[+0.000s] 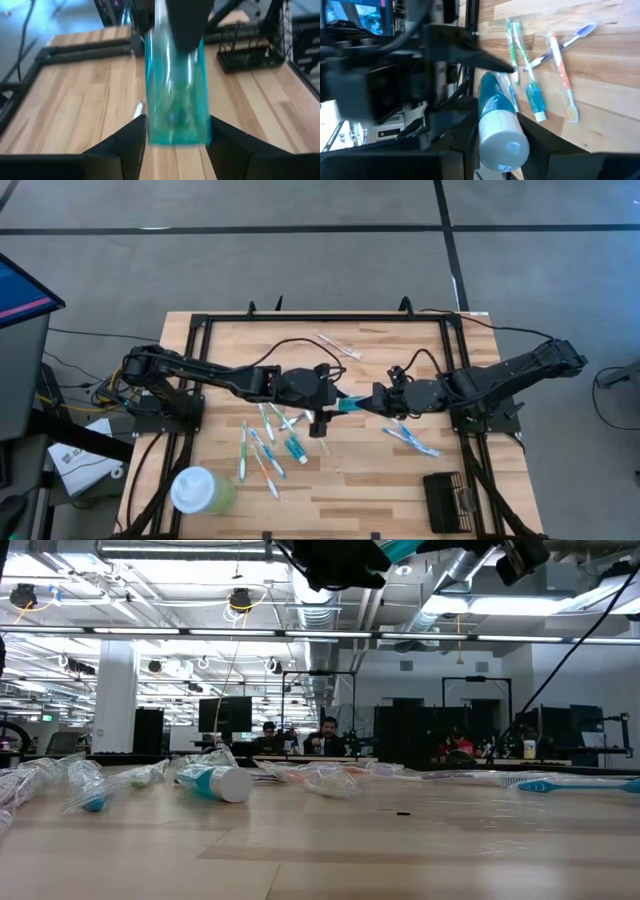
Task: Pick & Place toothbrushing station
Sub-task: Put the right blue mouthwash bottle into the black organizer
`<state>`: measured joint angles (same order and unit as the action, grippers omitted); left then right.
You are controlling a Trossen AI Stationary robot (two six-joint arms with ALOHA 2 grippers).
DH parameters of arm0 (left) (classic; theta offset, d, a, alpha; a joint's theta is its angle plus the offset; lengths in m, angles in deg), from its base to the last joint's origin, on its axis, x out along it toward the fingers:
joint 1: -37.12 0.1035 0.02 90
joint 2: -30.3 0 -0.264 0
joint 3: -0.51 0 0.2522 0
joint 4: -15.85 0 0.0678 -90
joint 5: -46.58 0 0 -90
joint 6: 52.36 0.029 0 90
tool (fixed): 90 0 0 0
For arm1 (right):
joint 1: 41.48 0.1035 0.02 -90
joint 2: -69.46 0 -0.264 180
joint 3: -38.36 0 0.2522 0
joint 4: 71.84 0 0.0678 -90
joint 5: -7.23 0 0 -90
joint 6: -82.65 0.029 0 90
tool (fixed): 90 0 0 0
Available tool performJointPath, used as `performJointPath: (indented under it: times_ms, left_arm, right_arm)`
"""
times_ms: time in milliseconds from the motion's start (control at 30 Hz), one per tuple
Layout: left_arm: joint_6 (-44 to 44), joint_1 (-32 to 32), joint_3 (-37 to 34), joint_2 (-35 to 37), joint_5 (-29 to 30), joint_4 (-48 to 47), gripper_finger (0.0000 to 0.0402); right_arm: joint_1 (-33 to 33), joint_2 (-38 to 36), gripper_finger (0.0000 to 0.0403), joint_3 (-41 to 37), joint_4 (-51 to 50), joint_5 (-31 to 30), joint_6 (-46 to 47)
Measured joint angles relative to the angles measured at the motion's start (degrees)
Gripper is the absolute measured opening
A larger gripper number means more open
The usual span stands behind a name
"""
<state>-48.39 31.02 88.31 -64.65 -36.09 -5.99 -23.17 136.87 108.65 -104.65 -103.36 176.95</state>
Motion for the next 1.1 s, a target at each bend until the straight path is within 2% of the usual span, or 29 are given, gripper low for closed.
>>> performJointPath:
  times_ms: [133,300,433,533,633,833,967,1100]
  left_arm:
    - [-0.4,-0.4,0.0,0.9,0.0,-2.1,0.0202]
    - [-0.4,-0.7,-0.1,2.7,1.5,-7.0,0.0212]
    - [-0.3,-0.6,0.0,4.7,4.3,-10.4,0.0212]
    - [-0.4,-0.6,0.0,6.6,5.8,-12.0,0.0213]
    - [-0.4,-0.6,0.0,8.1,7.6,-12.8,0.0213]
    - [-3.5,-0.6,-0.5,9.4,8.2,-13.0,0.0213]
    - [-7.3,-0.6,-2.7,9.3,8.2,-13.2,0.0213]
    - [-13.2,-1.0,-6.0,9.3,8.2,-11.3,0.0213]
  right_arm:
    - [0.0,0.0,0.0082,0.0,-0.3,0.8,-0.4]
    - [0.2,0.0,0.0084,0.1,-0.8,4.3,-1.3]
    - [1.5,0.0,0.0098,0.1,-2.6,5.7,0.0]
    - [2.9,0.0,0.0093,0.1,-4.1,5.9,1.3]
    - [4.9,0.0,0.0082,0.1,-4.8,6.1,1.8]
    - [10.0,0.0,0.0085,0.2,-6.4,7.1,5.4]
    - [14.2,0.0,0.0091,0.2,-8.3,7.3,8.6]
    - [18.7,0.0,0.0085,3.1,-14.8,7.2,10.6]
